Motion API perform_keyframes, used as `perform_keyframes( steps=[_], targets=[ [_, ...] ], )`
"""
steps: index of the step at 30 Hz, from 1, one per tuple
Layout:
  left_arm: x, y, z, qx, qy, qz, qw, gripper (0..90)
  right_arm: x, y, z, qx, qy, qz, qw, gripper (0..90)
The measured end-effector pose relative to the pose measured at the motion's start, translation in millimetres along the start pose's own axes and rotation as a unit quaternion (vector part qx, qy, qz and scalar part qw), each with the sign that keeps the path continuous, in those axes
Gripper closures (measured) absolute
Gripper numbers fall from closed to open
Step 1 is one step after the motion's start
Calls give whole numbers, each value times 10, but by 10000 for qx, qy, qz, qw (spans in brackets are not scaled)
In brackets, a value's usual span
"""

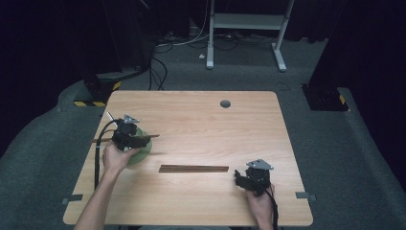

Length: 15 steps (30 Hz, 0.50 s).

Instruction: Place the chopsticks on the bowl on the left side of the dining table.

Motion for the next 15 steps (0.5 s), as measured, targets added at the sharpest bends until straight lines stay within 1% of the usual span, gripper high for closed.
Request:
perform_keyframes(
  steps=[7, 11, 15],
  targets=[
    [-36, 151, 8, -40, 114, 360, 9993, 319, 0, 0, 0, 0, 2, -1, 10000, 238],
    [-73, 197, 14, -20, 123, 444, 9989, 318, 0, 0, 0, 0, 1, -1, 10000, 238],
    [-125, 217, 2, -28, 203, 517, 9985, 319, 0, 0, 0, 0, 1, 0, 10000, 238]
  ],
)
Point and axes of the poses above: each handheld gripper's, and its own axes: y roughly backward along the jaws, x roughly out of its top, z roughly to its right, the point moved 4 cm from there along -y, roughly forward along the jaws, and after that the axes turned 8 degrees about -x, right-handed, at the moved point
